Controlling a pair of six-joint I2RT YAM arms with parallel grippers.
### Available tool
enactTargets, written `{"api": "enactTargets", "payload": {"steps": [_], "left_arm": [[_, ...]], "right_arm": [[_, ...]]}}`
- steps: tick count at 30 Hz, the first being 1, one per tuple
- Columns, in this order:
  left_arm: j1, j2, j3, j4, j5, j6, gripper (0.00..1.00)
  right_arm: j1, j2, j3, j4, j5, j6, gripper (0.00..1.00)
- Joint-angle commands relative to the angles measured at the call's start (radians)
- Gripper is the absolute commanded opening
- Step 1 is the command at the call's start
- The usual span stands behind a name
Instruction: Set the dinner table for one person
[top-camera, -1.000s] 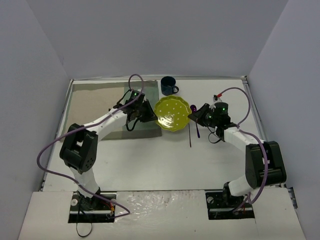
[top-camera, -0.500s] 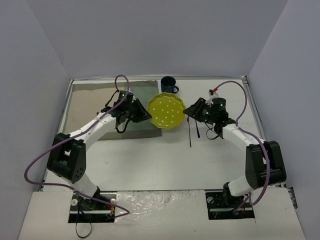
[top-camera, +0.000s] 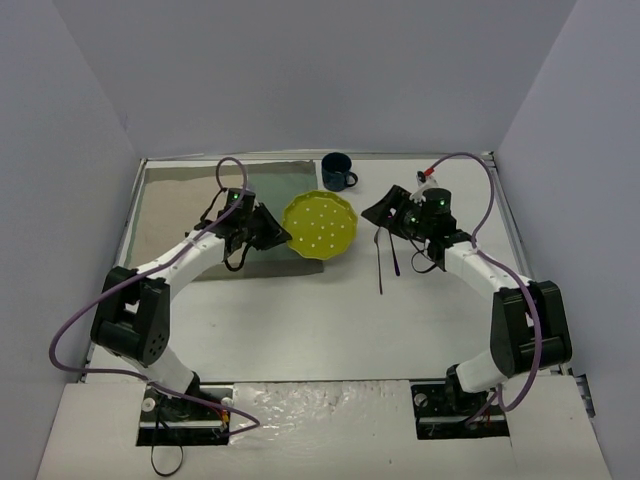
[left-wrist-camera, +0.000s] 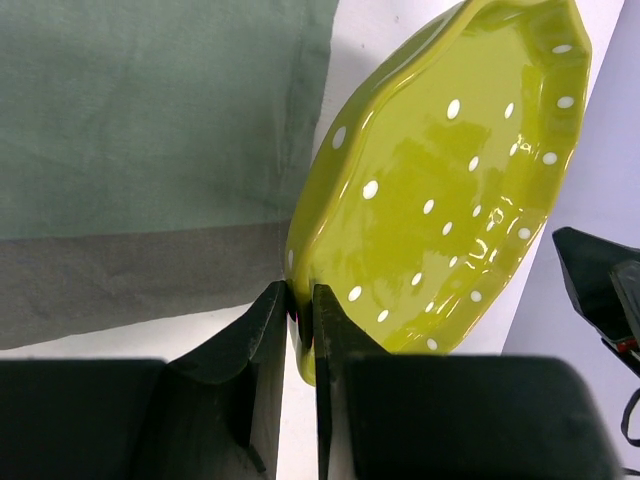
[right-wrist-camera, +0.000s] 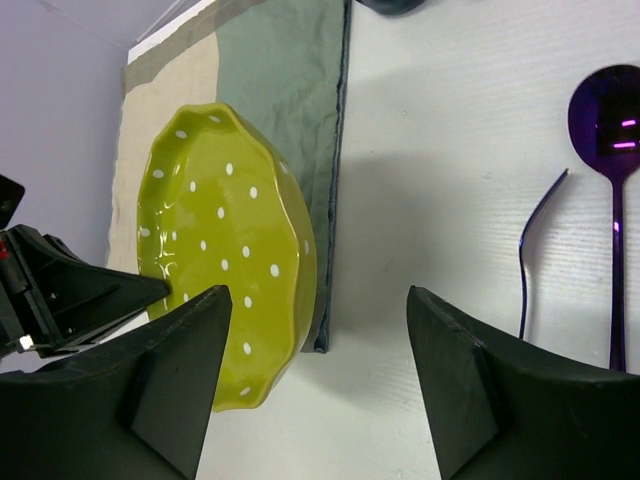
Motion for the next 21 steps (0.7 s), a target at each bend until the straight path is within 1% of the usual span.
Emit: {"api": "enactTargets", "payload": {"steps": [1,6,13,16,21], "left_arm": [[0.047,-0.116,-0.01,0.235,0.031,-0.063,0.0],[0.117,-0.137,-0.058,0.266,0.033,-0.075,0.0],[0.265,-0.173,-0.09,0.271,0.041,-0.07,0.0],[0.345,-0.164,-0.093,0.275,0.052,-0.065,0.0],[0.435,-0.122,-0.092,0.305,0.079,-0.062,0.0]], "right_arm": [[0.011,-0.057,0.07,0.006,-0.004,-0.056,0.7],[0.011,-0.085,0.05,-0.011,-0.008,-0.079,0.7],[0.009,-0.109,0.029,-0.024,-0.018,-0.093,0.7],[0.005,-0.113,0.027,-0.03,-0.021,-0.098,0.7],[0.002,-0.124,0.023,-0.037,-0.024,-0.103,0.7]]}}
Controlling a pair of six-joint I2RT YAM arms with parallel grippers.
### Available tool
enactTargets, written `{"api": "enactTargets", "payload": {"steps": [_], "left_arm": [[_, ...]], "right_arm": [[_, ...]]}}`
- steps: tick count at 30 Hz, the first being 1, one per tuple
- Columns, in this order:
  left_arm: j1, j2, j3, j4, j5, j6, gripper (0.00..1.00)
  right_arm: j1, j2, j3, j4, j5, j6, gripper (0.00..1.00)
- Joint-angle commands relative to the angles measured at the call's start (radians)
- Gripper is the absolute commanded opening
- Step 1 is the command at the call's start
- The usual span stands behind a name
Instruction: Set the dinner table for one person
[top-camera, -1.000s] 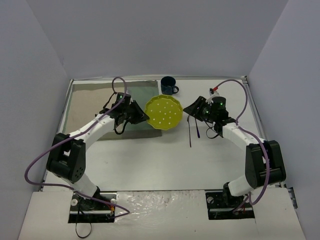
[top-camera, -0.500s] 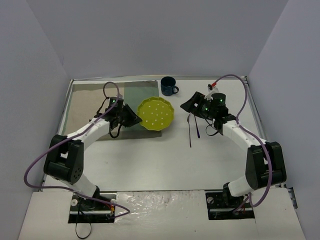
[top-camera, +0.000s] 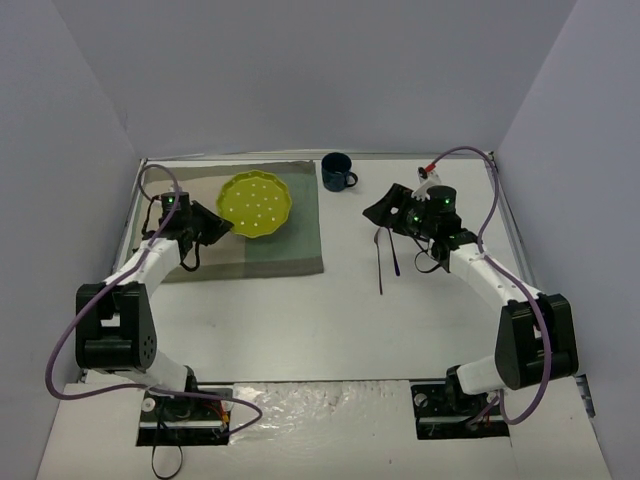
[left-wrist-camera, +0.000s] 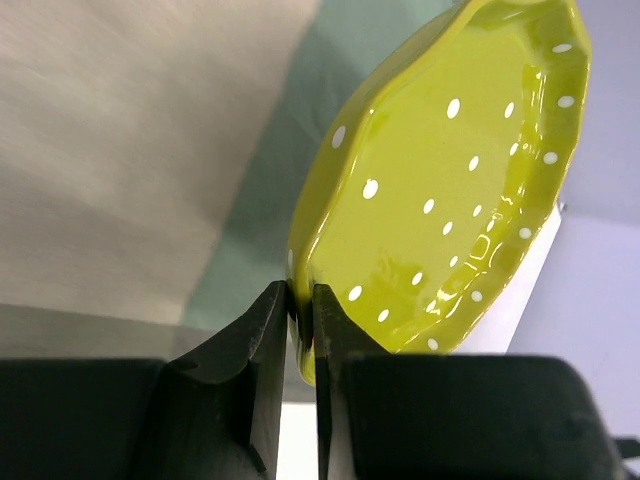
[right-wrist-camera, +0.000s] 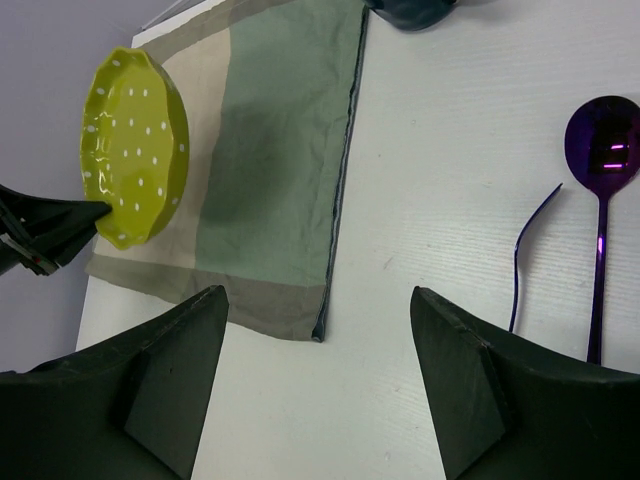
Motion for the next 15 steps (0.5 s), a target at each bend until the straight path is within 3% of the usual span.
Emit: {"api": "enactTargets", "payload": {"steps": [1,15], "left_arm": [[0.066,-0.025,0.044,0.211,0.082,-0.029,0.0],[0.173,0.181,0.143,0.225,0.134,0.011,0.0]], "right_arm": [[-0.001,-0.052,0.006,0.03,-0.021,-0.024,0.7],[-0.012,-0.042,-0.004,0.018,-0.032,-0.039,0.7]]}}
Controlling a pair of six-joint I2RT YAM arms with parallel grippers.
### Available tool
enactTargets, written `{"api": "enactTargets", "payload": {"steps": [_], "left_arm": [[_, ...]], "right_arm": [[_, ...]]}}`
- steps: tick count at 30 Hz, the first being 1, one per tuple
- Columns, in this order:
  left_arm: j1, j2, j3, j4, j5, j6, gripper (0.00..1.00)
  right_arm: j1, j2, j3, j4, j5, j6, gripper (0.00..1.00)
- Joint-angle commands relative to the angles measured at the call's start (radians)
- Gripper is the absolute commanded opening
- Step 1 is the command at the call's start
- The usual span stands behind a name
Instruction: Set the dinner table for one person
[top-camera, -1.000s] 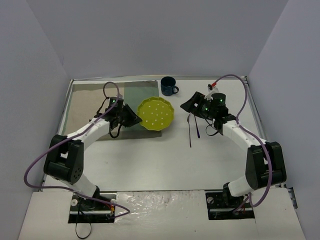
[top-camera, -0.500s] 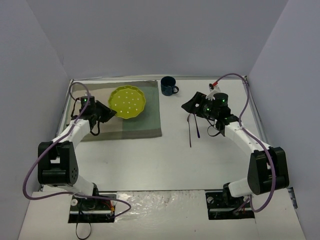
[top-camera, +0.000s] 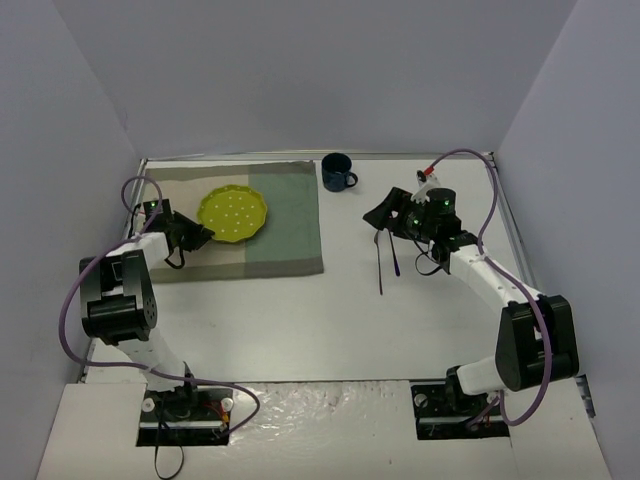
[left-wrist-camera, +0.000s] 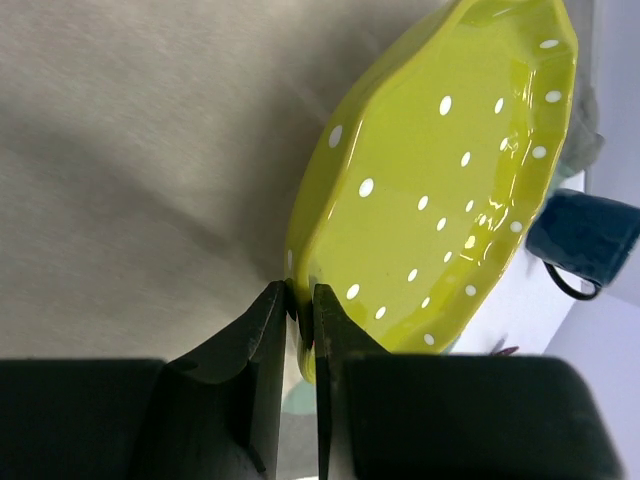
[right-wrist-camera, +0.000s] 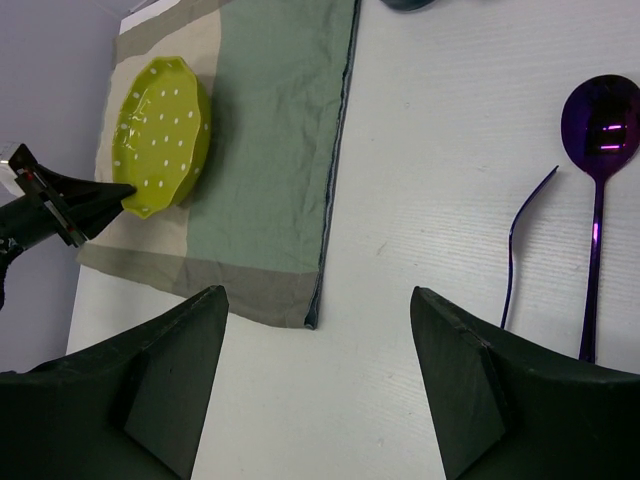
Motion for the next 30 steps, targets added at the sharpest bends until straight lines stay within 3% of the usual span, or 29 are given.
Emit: {"api": "enactTargets", "payload": {"steps": [1,19,28,29,30], "left_arm": [[0.021,-0.022,0.107,0.178,0.073,-0.005,0.0],[0.029,0.092,0.12,0.179,0.068,0.013,0.0],[0.029,0.045,0.154,0.028,0.022,0.053,0.52],[0.028,0.034,0.157,0.004,0.021,0.056,0.53],[0.029,0.016,0.176,-0.031,0.012,0.076,0.63]], "right_arm": [[-0.011,-0.036,0.006,0.041,-0.026,-0.023,0.7],[-0.021,-0.014,-0.008,0.045,-0.04,-0.032,0.7],[-0.022,-0.025,0.018,0.007,0.015,-0.07,0.72],[-0.022,-0.025,0.026,0.005,0.024,-0.079,0.72],[-0.02,-0.025,0.037,-0.006,0.031,-0.091,0.73]]}}
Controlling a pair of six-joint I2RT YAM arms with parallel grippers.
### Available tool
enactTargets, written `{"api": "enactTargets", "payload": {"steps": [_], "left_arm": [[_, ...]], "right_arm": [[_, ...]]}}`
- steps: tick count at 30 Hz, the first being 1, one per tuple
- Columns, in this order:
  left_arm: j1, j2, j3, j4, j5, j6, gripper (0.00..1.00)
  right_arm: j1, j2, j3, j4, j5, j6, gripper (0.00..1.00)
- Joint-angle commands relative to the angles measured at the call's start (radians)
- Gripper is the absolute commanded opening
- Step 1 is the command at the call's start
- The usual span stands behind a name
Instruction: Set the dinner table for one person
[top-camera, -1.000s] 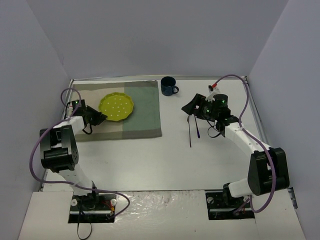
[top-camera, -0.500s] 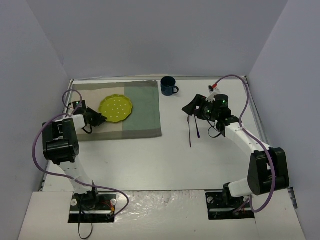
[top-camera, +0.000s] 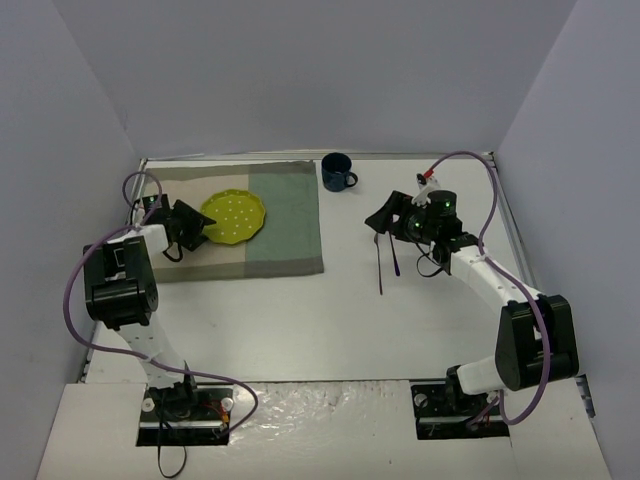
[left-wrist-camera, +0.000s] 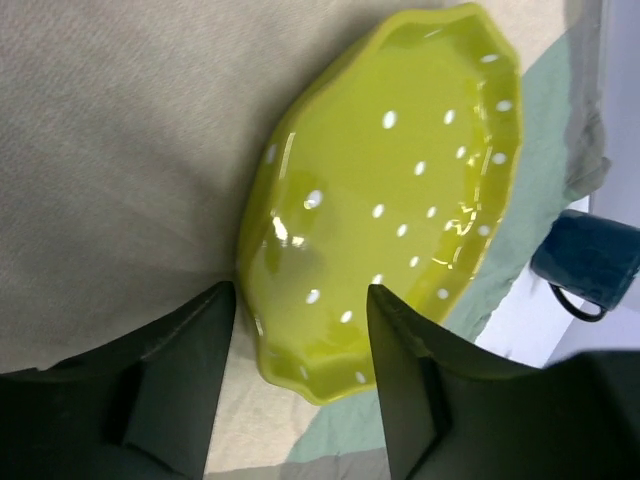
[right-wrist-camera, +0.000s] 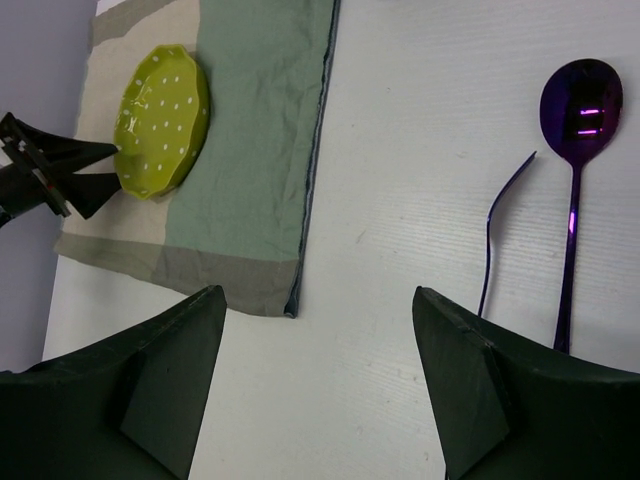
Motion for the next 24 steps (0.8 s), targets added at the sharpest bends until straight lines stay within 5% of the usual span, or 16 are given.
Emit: {"api": "enactTargets", "payload": {"steps": [1,8,10,13,24], "left_arm": [[0.005,-0.119,0.104,-0.08,-0.021,0.067,0.71],[0.004,-0.236,0.3,-0.441,-0.098,0.262,0.93],[0.003,-0.27,0.342,-0.535,-0.118,0.353,0.96],[0.003,-0.327,0.389,-0.667,-0.155,0.464,0.97],[-0.008,-0.531,0.159,-0.581,-0.197,0.673,0.97]], "right_arm": [[0.0,-0.024,0.076,0.003,0.052,-0.068,0.74],[0.048,0.059,0.242,-0.011,0.183,-0.259,0.89],[0.06,0.105,0.292,-0.015,0.195,-0.323,0.99],[0.071,0.199,0.392,-0.02,0.173,-0.419,1.0],[0.065,0.593,0.771,-0.054,-0.046,-0.806,0.92]]}}
